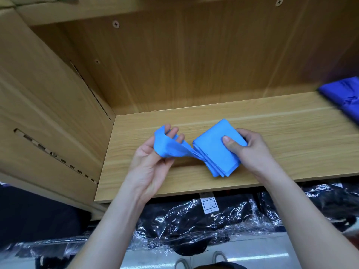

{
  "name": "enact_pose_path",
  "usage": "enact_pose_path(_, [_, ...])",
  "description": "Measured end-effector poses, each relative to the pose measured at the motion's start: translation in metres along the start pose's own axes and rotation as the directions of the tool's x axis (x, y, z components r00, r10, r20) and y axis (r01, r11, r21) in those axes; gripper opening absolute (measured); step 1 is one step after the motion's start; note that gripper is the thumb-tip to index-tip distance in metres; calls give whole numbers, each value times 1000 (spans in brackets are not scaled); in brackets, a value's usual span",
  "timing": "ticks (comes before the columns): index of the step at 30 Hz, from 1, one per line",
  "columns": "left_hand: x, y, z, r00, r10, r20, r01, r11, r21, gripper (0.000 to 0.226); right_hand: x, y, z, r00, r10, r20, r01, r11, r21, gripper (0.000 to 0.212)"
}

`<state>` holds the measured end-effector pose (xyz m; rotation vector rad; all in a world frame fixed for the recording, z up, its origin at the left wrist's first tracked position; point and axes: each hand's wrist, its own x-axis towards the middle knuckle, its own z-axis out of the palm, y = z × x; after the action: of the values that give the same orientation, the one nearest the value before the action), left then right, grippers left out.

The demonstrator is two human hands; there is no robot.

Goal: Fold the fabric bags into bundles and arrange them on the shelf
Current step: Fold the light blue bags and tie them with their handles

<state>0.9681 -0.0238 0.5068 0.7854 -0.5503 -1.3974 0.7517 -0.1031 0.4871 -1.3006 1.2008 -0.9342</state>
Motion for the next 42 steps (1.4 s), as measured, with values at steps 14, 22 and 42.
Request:
enact_pose_path(14, [2, -11, 2, 955, -296, -22, 244, 739, 629, 17, -2, -36, 5, 869, -98, 485, 376, 769, -517, 23])
enact_pose_path(22, [1, -4, 22, 996, -14, -89, 79, 618, 782, 14, 4, -48, 24, 813, -7, 582, 471, 596, -651, 19])
enact_pose_path(42, [-14, 56, -10, 894, -220, 390, -69, 793, 605, 36, 30, -35, -35, 950, 65, 306, 30, 955, -296, 7])
